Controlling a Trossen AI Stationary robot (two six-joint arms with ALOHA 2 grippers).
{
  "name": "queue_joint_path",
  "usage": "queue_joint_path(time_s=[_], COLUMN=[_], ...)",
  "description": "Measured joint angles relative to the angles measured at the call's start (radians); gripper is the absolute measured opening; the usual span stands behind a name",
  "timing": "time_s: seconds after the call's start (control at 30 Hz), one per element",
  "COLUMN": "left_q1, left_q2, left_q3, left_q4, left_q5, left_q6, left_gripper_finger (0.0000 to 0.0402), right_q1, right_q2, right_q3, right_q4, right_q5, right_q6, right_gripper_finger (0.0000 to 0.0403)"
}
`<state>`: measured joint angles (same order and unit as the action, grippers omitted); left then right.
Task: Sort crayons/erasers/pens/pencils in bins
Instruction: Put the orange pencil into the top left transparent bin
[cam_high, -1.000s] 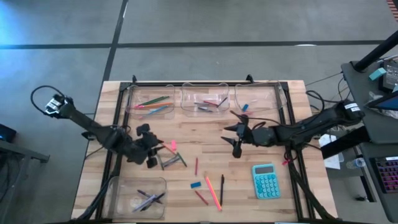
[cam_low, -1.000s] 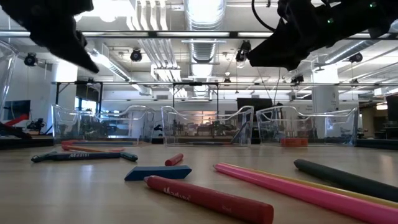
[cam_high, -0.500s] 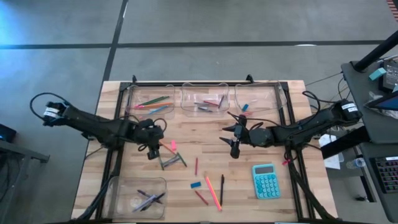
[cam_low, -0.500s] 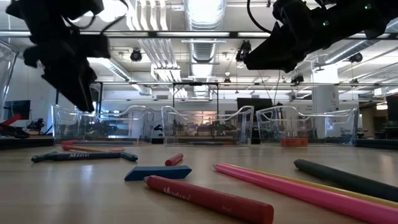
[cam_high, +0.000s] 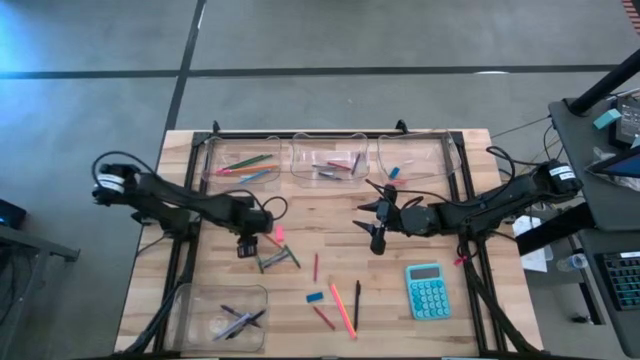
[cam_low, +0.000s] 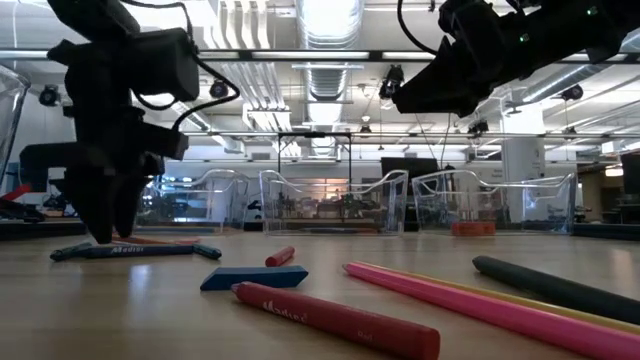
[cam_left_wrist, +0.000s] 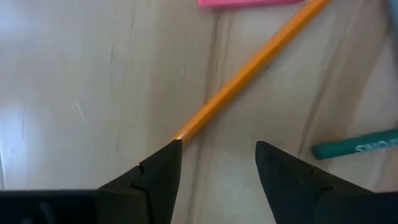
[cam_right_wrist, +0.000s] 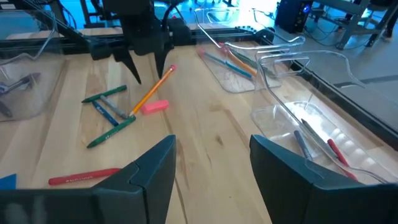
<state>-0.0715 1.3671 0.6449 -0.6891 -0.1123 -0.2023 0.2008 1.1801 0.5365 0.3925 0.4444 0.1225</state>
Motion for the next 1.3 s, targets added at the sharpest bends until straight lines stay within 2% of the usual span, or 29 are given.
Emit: queue_joint_path(time_s=[0.17, 0.43, 0.9, 1.03, 1.3], left_q1=[0.004, 0.016, 0.144, 0.143, 0.143], left_q2=[0.029, -0.018, 0.03, 0.031, 0.032], left_q3=[0.006, 0.017, -0.011, -0.011, -0.013], left_q4=[0.004, 0.0, 0.008, 0.01, 0.022], left_q5=[-0.005, 0.008, 0.068, 0.069, 0.051], left_q6=[0.01, 0.048, 0.106, 0.108, 0.117], left_gripper_finger=[0.0191, 0.0191, 0.0188, 0.0151, 0.0018], right_q1=[0.0, 0.0, 0.0, 0.0, 0.0], right_q2=[0.0, 0.0, 0.0, 0.0, 0.0], right_q3=[0.0, -0.001, -0.002, -0.002, -0.002], right_q4=[-0.001, -0.036, -0.049, -0.049, -0.049], right_q5=[0.0, -0.001, -0.003, -0.003, -0.002], right_q6=[0.007, 0.023, 0.035, 0.035, 0.034], right_gripper_finger=[0.0194, 0.0194, 0.0194, 0.0194, 0.0194])
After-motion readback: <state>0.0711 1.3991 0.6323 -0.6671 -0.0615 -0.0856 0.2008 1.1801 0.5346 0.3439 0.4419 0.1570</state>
